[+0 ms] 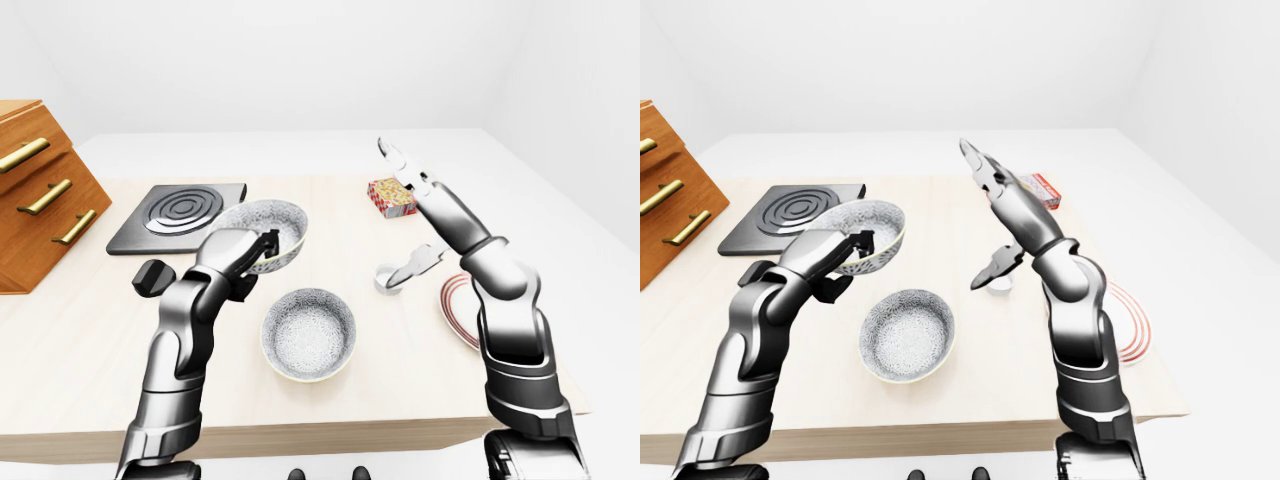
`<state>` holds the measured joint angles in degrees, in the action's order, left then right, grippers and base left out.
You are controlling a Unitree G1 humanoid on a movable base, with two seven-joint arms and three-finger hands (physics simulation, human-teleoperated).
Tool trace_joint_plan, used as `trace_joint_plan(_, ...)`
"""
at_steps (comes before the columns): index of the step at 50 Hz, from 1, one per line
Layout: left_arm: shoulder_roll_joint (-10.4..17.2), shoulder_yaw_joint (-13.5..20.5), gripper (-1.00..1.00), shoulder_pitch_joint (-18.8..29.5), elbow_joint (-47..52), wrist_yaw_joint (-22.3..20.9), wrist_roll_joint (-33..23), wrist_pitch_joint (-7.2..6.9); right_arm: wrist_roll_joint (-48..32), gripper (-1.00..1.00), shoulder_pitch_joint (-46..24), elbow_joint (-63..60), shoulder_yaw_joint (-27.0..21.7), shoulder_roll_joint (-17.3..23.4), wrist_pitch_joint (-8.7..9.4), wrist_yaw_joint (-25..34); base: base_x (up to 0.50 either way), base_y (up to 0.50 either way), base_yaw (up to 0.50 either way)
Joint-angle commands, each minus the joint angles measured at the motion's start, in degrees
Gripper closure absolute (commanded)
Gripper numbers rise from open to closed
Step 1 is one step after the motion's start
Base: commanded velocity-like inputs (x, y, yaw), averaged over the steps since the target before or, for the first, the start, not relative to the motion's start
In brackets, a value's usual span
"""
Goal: Pick the akita bowl from table center and place it on the plate.
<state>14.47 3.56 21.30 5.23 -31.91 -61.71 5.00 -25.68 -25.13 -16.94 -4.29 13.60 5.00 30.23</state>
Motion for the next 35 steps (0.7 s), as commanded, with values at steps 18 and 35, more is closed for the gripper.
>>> trace_joint_plan(18, -6.47, -4.63, 1.0, -1.86, 11.62, -4.91, -0.48, 0.0, -16.36, -1.0, -9.56, 12.82, 3.12, -2.89, 0.0, 9.77, 0.0, 0.0, 0.0)
trace_joint_plan(35, -8.97, -6.99, 1.0, -3.54, 14.98, -7.04, -1.36, 0.0, -17.47, -1.0, -8.72, 12.26, 4.35, -4.87, 0.0, 9.77, 0.0, 0.0, 0.0)
